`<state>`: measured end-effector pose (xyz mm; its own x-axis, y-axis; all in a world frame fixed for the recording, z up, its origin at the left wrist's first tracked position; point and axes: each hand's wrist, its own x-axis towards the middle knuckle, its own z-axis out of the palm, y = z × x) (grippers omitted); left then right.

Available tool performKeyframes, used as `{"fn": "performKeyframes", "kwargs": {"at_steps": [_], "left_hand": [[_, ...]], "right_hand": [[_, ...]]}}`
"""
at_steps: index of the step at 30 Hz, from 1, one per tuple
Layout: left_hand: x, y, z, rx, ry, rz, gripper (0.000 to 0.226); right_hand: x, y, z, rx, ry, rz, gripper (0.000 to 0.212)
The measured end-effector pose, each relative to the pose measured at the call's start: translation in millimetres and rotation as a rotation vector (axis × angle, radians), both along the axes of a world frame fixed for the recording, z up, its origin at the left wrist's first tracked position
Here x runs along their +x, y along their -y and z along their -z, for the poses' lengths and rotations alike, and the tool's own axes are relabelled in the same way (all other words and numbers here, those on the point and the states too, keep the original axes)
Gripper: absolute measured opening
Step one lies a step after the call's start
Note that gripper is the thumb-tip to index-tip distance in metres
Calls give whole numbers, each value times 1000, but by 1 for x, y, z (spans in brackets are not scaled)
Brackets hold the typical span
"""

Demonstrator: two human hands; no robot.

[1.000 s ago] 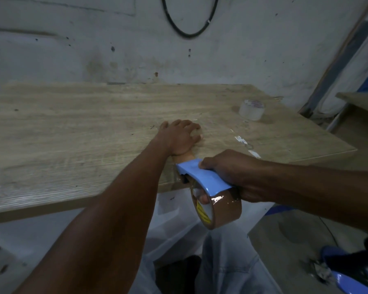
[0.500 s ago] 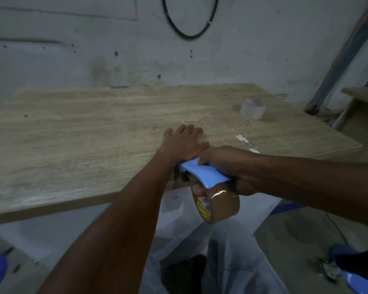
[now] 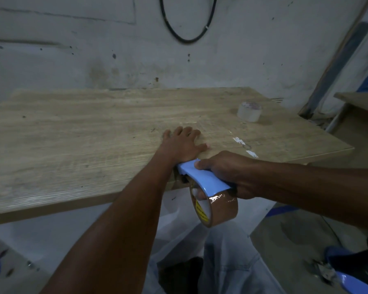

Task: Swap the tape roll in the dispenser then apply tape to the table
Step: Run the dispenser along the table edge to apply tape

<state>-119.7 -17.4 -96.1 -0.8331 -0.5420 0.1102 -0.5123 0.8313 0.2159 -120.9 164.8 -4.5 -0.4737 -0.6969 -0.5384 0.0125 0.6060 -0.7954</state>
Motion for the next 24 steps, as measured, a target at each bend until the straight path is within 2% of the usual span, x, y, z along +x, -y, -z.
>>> {"fn": "performKeyframes", "kwargs": {"at_steps": [2,6,14,19,24], "left_hand": [[0,0,1,-10,-9,-1,72],[-1,0,1,-20,-8,-11,72],[-1,0,1,-5,7,-11,75],[0,-9,-3,10,12,-60,77],[4,-22,2,-3,14,-27,84]], "right_hand": [[1,-2,4,-3,52,33,20],[0,-7,11,-34,-26,29,28],[-1,-21,23,-50,-13,49,43],[4,-25,26,-78,9,75,41],[3,-21,25,-69,-3,80,29]]}}
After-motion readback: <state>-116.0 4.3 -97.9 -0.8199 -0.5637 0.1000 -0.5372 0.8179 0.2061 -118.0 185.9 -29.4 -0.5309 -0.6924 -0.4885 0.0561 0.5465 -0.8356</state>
